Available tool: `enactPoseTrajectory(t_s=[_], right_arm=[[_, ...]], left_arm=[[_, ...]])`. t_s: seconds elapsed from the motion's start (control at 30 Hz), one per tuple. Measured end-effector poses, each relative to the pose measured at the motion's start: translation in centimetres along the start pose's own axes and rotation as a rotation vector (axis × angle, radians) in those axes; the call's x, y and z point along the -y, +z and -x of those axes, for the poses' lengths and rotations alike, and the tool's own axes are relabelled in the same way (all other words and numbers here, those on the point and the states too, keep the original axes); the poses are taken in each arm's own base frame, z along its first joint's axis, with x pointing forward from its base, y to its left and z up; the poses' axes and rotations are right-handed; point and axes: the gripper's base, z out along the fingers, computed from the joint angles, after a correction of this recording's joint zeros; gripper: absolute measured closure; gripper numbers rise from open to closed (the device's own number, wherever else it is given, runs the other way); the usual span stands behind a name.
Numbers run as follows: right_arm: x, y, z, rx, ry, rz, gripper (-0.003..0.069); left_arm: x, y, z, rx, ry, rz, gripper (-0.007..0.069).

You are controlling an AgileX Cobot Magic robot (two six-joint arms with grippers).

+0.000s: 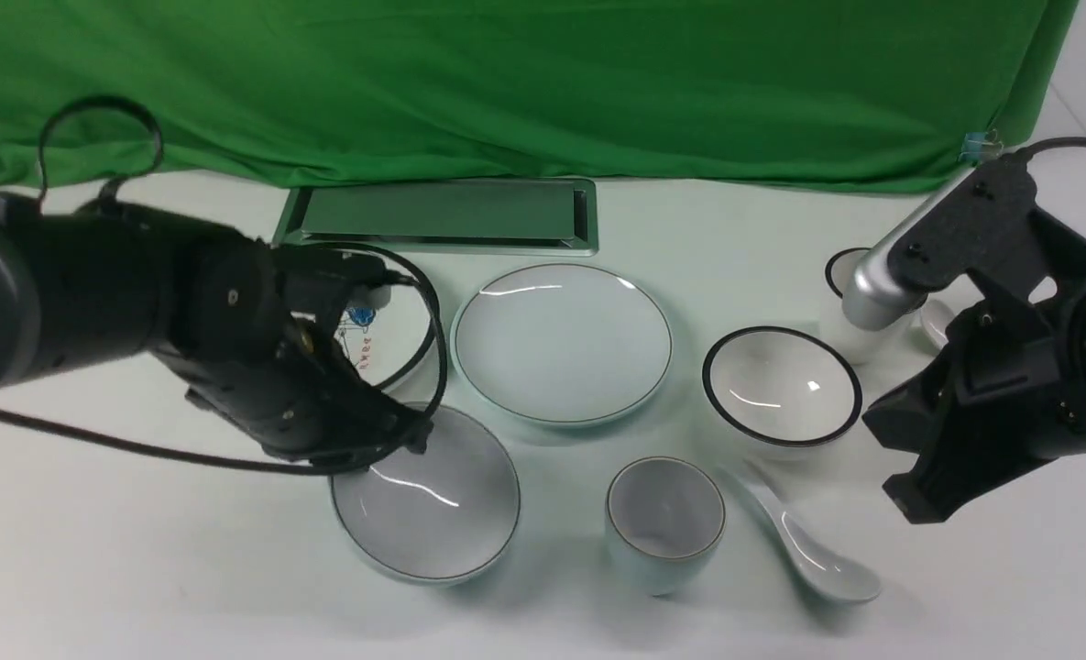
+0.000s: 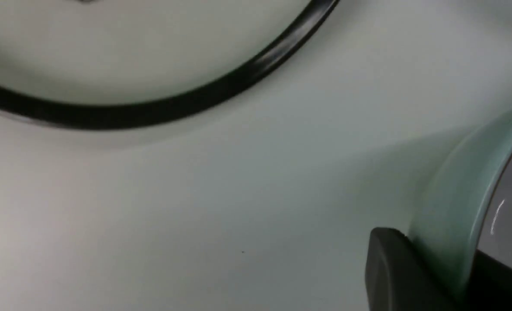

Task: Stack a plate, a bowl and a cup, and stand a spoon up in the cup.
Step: Use the left arm to grab a blue rice bowl, then use the left arm to put the blue rice bowl into the blue large plate in the middle, then use the right arm to grab a blue teacup

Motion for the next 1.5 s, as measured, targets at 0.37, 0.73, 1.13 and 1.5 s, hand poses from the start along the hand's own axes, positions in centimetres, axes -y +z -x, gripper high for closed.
enactPoseTrajectory(t_s=[0.37,0.73,1.13,1.5], right_arm=[[0.0,0.0,0.0,-0.001,0.009,0.0,0.0627],[0.0,0.0,0.0,-0.001,0.029,0.0,0.0616],[-1.0,1.1,3.3,-0.081,-0.07,0.074,0.04],[-3.5,7.0,8.3,-0.206,-0.249,0.112,0.0193]], left_arm=[[2.0,-0.6,11.1,0.161,0.078,-0.128,0.0626],[2.4,7.9,15.2,0.076,0.05,-0.181,0.0626],[1.6,6.6,15.6,0.083,0.096,-0.073,0.0302],[1.6,-10.5,14.9,0.259,0.184,0.026,0.0051]])
